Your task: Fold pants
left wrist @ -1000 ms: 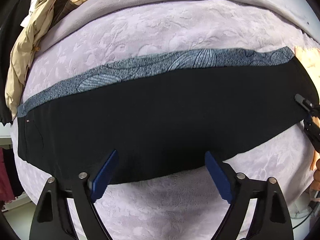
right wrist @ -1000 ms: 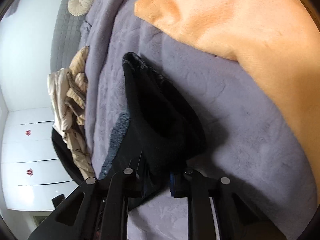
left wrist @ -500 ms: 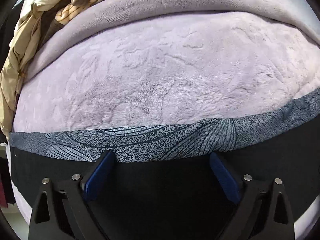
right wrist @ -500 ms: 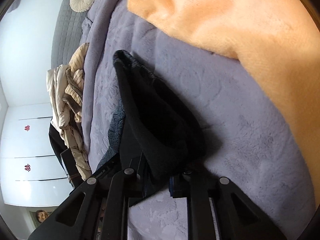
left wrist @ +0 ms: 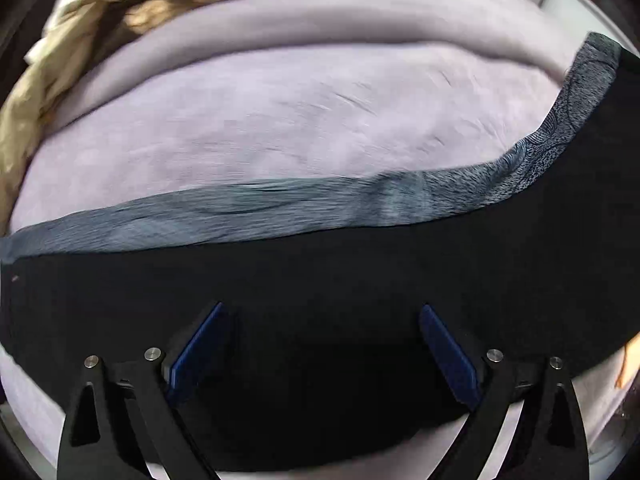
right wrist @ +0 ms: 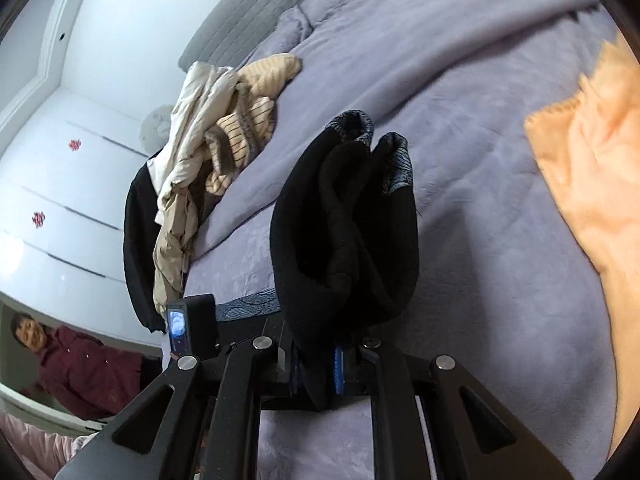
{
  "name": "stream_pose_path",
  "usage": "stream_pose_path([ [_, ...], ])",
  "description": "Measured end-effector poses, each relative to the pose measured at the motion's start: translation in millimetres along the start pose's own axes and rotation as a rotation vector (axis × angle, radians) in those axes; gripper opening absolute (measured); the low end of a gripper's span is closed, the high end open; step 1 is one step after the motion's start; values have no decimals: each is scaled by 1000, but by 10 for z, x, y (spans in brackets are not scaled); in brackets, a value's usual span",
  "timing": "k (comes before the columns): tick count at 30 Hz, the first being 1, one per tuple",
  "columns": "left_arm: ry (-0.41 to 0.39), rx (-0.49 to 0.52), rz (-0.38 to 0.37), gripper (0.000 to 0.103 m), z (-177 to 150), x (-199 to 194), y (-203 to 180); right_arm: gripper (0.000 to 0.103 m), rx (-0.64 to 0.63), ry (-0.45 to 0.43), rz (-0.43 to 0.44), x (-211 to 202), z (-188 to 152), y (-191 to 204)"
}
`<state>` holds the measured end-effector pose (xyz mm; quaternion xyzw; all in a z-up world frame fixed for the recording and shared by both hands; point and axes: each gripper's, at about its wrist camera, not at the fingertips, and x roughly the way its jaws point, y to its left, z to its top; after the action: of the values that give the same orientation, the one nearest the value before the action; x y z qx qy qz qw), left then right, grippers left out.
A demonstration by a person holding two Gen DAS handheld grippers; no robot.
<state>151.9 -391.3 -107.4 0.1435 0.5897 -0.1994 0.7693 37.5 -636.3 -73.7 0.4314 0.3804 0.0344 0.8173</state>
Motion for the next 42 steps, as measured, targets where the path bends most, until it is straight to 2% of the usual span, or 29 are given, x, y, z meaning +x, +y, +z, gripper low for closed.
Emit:
stream_pose_path([
  [4,-40,-58,40,98,-303,-478,809,13,-192,71,-10,344,-163,872],
  [7,-35,-120,108,98,-619,-721,1488,13,-321,172,-42,898,-532,1428],
  [9,-12,-168,146,98,-858,-832,1920,13,-395,269,-92,1432,-888,1704],
  [11,0,-201,181,98,-1084,-906,2113,14,-492,365,-192,1998,-1274,1907],
  [13,19,-245,202,98,-1281,-985,2381,22,-565,426,-306,2373,-1572,1962],
  [14,24,-259,204,98,-1359,-997,2412,26,-620,440,-391,2509,-1699,2028],
  [16,29,-298,201,98,-1437,-1054,2554,38,-686,432,-436,2485,-1798,2204],
  [18,31,-320,192,98,-1562,-1132,2607,56,-704,434,-362,2263,-1836,2365],
  [20,43,-328,183,98,-1639,-1193,2610,64,-702,453,-278,2013,-1856,2456],
  [23,79,-295,160,98,-1633,-1276,2435,73,-668,469,-265,1746,-1844,2426],
  [25,86,-261,160,98,-1577,-1266,2335,74,-594,491,-242,1644,-1812,2355],
  [27,75,-246,133,98,-1548,-1306,2238,80,-524,503,-246,1528,-1801,2228],
  [31,45,-221,135,98,-1445,-1373,2134,80,-438,513,-271,1444,-1779,2097],
  [35,38,-255,105,98,-1421,-1412,2121,80,-395,512,-284,1428,-1732,2042],
  [42,56,-276,121,98,-1471,-1387,2163,80,-369,527,-272,1449,-1753,2006],
])
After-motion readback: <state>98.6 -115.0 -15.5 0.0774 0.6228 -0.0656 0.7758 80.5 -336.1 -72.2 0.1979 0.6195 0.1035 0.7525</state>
